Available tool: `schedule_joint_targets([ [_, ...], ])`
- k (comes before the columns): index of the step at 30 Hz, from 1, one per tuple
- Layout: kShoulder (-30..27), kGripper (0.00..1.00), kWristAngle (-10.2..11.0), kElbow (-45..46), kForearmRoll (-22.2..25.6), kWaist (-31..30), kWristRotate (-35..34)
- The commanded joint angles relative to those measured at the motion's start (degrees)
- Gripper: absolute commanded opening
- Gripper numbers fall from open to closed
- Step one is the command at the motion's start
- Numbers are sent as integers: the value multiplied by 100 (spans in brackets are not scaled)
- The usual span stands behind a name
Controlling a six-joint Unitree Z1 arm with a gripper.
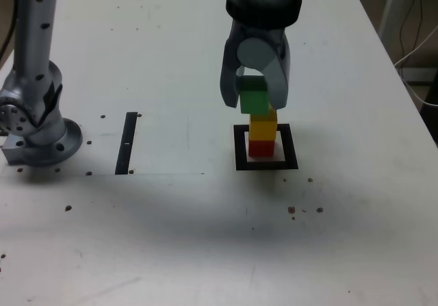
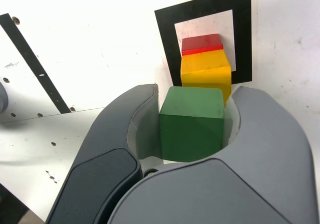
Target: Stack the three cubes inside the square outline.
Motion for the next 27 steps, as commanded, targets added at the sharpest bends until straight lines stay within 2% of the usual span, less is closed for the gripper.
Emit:
schedule_joint_targets([
  [1,71,31,6,-21,-30,-8,-12],
  [5,136,31,8,-32,-78,-8,-12],
  [7,158,35,12,-31,-126,-8,-11],
  [9,170,50,13,-14,-184,-5,-2],
  [12,173,82,13,50,-256,12,22],
  [14,170,96,11,105,-266,32,33],
  [16,166,99,16,161,-263,56,34],
  [23,123,99,43,268,-270,100,32],
  [27,24,99,137,274,-349,106,33],
])
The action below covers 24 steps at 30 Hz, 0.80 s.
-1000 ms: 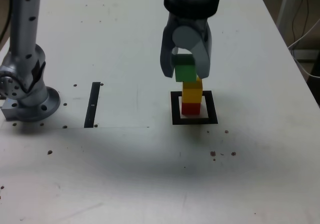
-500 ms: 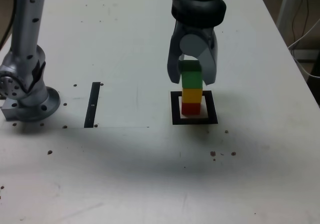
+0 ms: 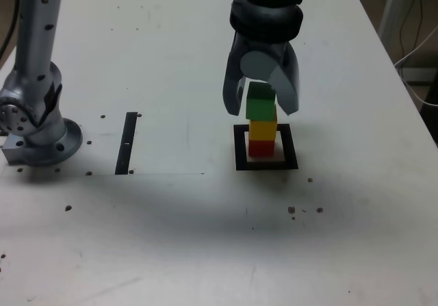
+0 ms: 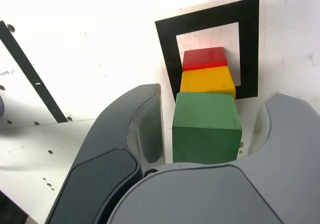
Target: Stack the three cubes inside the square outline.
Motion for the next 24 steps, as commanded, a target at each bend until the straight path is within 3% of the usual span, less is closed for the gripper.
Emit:
schedule_joint_targets([
  [1,-145,99,85,2,-77,13,6],
  [12,-899,100,377,334,-165,15,-150],
  [24,-1726,100,367,1579,-171,366,-408],
])
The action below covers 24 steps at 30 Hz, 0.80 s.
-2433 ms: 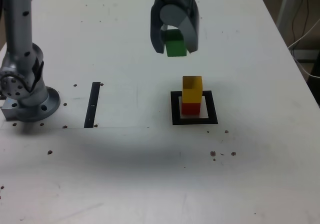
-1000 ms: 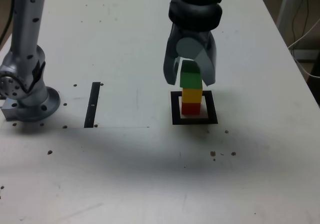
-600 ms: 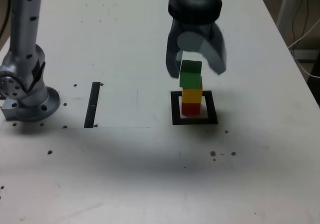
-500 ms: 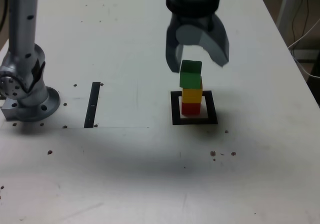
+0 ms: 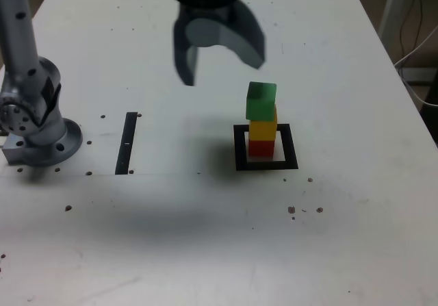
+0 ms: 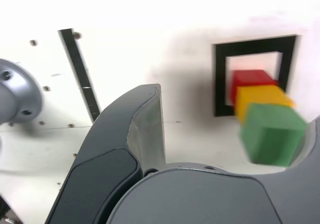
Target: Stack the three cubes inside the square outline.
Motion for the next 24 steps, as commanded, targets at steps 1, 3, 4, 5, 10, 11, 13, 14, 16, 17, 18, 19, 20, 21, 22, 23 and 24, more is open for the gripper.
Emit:
schedule_joint_targets([
  [1,-198,100,15,248,-15,93,-8],
  [3,-312,100,40,456,-29,144,-8],
  [4,-369,100,54,579,-52,168,-8],
  [5,-425,100,67,717,-89,190,-8],
  [10,-659,100,86,1579,-533,308,-13],
  [11,-690,100,82,1748,-640,324,-16],
  [13,-740,100,67,2048,-823,344,-25],
  [14,-760,100,57,2176,-894,349,-31],
  [16,-795,100,33,2403,-1006,350,-42],
  [17,-813,100,19,2507,-1055,350,-48],
  [18,-830,100,8,2608,-1101,351,-56],
  [19,-848,100,-3,2708,-1148,352,-64],
  [20,-864,100,-14,2807,-1198,352,-73],
  [21,-884,100,-31,2936,-1268,352,-84],
  [22,-897,100,-46,3031,-1324,353,-92],
  [23,-908,100,-64,3126,-1387,353,-98],
  [24,-915,100,-87,3219,-1456,353,-103],
])
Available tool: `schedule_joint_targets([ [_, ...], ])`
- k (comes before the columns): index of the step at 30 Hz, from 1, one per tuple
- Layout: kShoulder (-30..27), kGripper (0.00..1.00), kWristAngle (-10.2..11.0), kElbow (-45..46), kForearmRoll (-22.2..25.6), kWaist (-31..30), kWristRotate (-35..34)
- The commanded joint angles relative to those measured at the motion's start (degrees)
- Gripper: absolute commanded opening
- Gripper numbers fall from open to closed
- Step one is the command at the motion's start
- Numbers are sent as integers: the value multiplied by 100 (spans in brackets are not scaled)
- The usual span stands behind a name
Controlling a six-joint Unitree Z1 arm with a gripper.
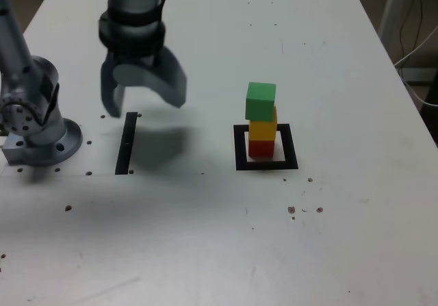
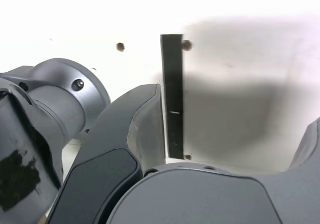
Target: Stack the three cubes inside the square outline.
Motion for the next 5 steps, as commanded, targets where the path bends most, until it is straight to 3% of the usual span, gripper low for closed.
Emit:
schedule_joint_targets([
  [1,-39,100,-57,172,-148,5,-15],
  [5,-35,100,-181,514,-445,5,-16],
])
